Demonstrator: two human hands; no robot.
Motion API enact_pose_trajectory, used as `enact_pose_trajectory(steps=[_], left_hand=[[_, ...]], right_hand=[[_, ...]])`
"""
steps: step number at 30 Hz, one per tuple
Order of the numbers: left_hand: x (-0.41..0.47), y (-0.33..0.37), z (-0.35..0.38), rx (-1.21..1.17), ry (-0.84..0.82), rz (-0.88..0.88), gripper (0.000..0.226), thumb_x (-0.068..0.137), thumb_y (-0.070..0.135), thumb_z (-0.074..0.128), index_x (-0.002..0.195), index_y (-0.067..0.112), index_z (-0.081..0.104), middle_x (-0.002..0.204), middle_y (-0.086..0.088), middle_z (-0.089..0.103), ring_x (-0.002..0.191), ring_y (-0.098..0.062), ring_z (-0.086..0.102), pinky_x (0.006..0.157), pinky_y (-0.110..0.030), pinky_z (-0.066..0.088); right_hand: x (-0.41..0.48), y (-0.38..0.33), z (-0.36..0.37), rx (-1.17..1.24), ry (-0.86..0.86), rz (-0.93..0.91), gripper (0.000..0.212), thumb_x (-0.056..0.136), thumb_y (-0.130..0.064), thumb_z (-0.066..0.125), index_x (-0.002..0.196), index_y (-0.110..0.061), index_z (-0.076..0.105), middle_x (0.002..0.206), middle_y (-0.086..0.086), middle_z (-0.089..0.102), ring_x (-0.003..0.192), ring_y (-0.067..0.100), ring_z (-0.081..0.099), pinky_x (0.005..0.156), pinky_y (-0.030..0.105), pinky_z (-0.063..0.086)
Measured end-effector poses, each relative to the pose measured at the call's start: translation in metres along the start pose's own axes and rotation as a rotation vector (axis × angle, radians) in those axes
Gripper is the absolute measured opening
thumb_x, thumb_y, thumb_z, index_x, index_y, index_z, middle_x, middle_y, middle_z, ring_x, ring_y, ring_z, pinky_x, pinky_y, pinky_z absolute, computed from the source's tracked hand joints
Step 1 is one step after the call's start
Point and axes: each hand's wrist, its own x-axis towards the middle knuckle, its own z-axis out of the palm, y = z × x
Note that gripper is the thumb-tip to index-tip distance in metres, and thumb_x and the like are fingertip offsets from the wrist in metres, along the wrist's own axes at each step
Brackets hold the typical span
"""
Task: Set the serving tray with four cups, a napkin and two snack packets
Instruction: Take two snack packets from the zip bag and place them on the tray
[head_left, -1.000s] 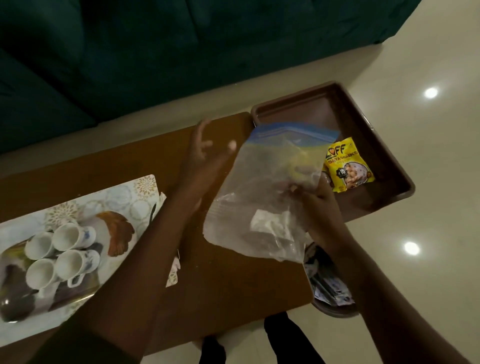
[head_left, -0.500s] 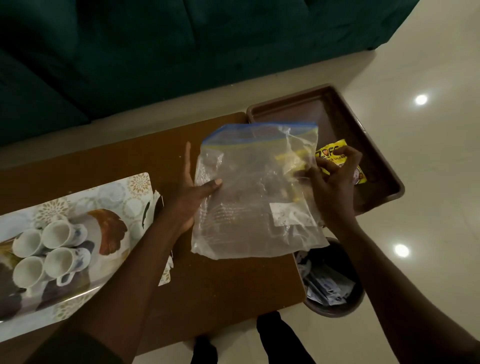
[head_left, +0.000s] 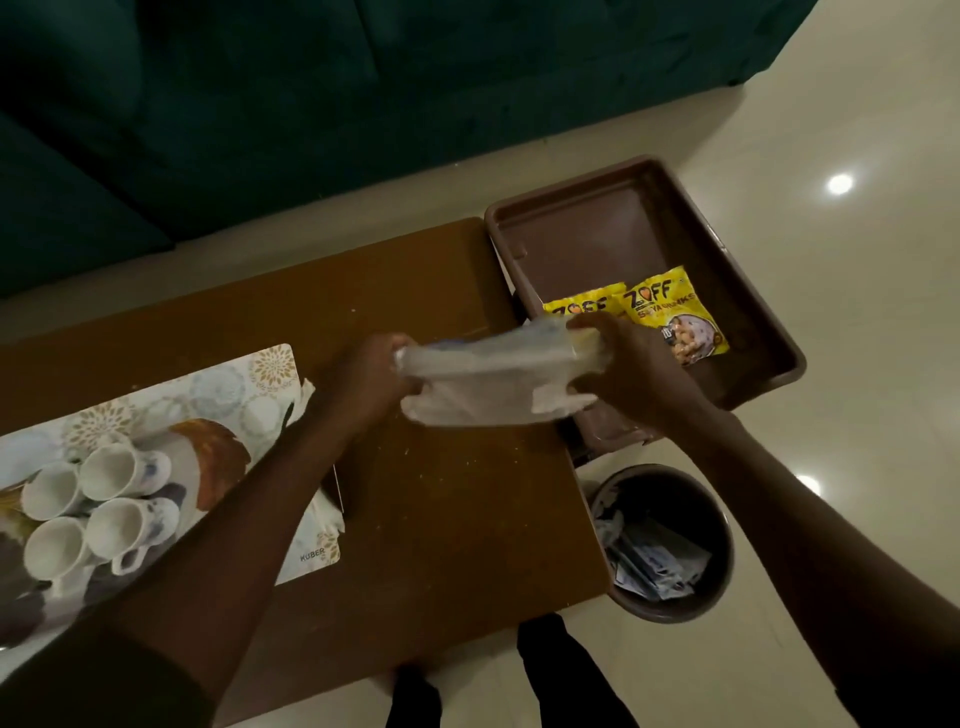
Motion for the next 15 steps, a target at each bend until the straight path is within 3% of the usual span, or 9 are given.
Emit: enact_pose_trajectory(steps=[1, 2, 3, 6, 8, 9, 11, 13, 15], left_hand=[[0.000, -0.001, 0.001, 0.028, 0.111, 0.011, 0.018, 0.077, 0.018, 0.076, 0.093, 0.018, 0.067, 0.090, -0.004, 0.070, 0.083, -0.022, 0.065, 0.058, -0.026, 0.041], [0.000, -0.002, 0.000, 0.043, 0.197, 0.021, 0.014, 0.077, 0.023, 0.076, 0.085, 0.017, 0.067, 0.084, -0.001, 0.066, 0.082, -0.024, 0.064, 0.059, -0.029, 0.042], [-0.001, -0.005, 0.000, 0.075, 0.258, 0.031, 0.018, 0.075, 0.027, 0.077, 0.082, 0.015, 0.067, 0.089, -0.002, 0.061, 0.089, -0.026, 0.061, 0.065, -0.032, 0.044], [-0.004, -0.007, 0.002, 0.137, 0.293, 0.086, 0.032, 0.070, 0.035, 0.082, 0.083, 0.008, 0.069, 0.116, -0.007, 0.050, 0.108, -0.026, 0.050, 0.085, -0.041, 0.046], [-0.007, 0.000, 0.010, 0.052, 0.228, 0.084, 0.032, 0.075, 0.035, 0.079, 0.089, 0.007, 0.069, 0.105, -0.006, 0.061, 0.091, -0.024, 0.062, 0.075, -0.038, 0.052], [-0.008, 0.005, 0.016, 0.014, 0.179, 0.053, 0.030, 0.079, 0.033, 0.075, 0.094, 0.008, 0.069, 0.092, -0.003, 0.066, 0.078, -0.020, 0.066, 0.065, -0.035, 0.055], [-0.010, 0.014, 0.030, -0.018, 0.068, -0.016, 0.019, 0.084, 0.030, 0.069, 0.096, 0.014, 0.068, 0.073, 0.004, 0.066, 0.061, -0.012, 0.067, 0.051, -0.028, 0.054], [-0.010, 0.022, 0.042, -0.071, -0.013, -0.098, 0.009, 0.083, 0.024, 0.068, 0.090, 0.018, 0.066, 0.070, 0.007, 0.064, 0.061, -0.010, 0.064, 0.046, -0.024, 0.049], [-0.011, 0.028, 0.050, -0.247, -0.069, -0.215, 0.014, 0.080, 0.014, 0.069, 0.093, 0.016, 0.064, 0.077, 0.002, 0.065, 0.067, -0.014, 0.065, 0.047, -0.023, 0.048]], right_hand=[[0.000, 0.002, -0.002, -0.010, 0.074, 0.001, 0.047, 0.065, -0.019, 0.085, 0.108, -0.008, 0.069, 0.097, 0.014, 0.072, 0.074, 0.023, 0.063, 0.052, 0.012, 0.042], [0.001, 0.005, -0.005, -0.014, 0.139, 0.004, 0.034, 0.067, -0.026, 0.084, 0.092, -0.005, 0.073, 0.088, 0.014, 0.071, 0.068, 0.024, 0.061, 0.050, 0.016, 0.039], [0.002, 0.009, -0.009, -0.014, 0.178, 0.007, 0.033, 0.068, -0.033, 0.083, 0.082, -0.005, 0.073, 0.086, 0.011, 0.069, 0.071, 0.023, 0.059, 0.053, 0.020, 0.039], [0.003, 0.013, -0.016, 0.116, 0.160, 0.008, 0.031, 0.071, -0.032, 0.081, 0.091, -0.010, 0.073, 0.110, 0.002, 0.060, 0.101, 0.012, 0.054, 0.074, 0.019, 0.043], [0.001, 0.006, -0.015, 0.241, 0.182, 0.017, 0.023, 0.076, -0.022, 0.075, 0.096, -0.011, 0.071, 0.101, 0.000, 0.065, 0.087, 0.002, 0.062, 0.064, 0.011, 0.048], [-0.001, 0.000, -0.012, 0.246, 0.228, 0.023, 0.019, 0.076, -0.019, 0.072, 0.093, -0.011, 0.069, 0.090, 0.001, 0.067, 0.074, 0.001, 0.063, 0.058, 0.015, 0.051], [-0.005, -0.012, -0.002, 0.139, 0.362, 0.007, 0.013, 0.076, -0.014, 0.068, 0.085, -0.005, 0.065, 0.078, 0.006, 0.066, 0.064, 0.015, 0.060, 0.057, 0.036, 0.053], [-0.011, -0.022, 0.010, 0.029, 0.466, -0.012, 0.013, 0.075, -0.012, 0.065, 0.081, -0.002, 0.059, 0.082, 0.009, 0.063, 0.069, 0.026, 0.056, 0.060, 0.044, 0.050], [-0.022, -0.029, 0.023, 0.006, 0.549, -0.049, 0.013, 0.074, -0.007, 0.065, 0.081, -0.004, 0.055, 0.096, 0.008, 0.062, 0.075, 0.027, 0.056, 0.057, 0.041, 0.049]])
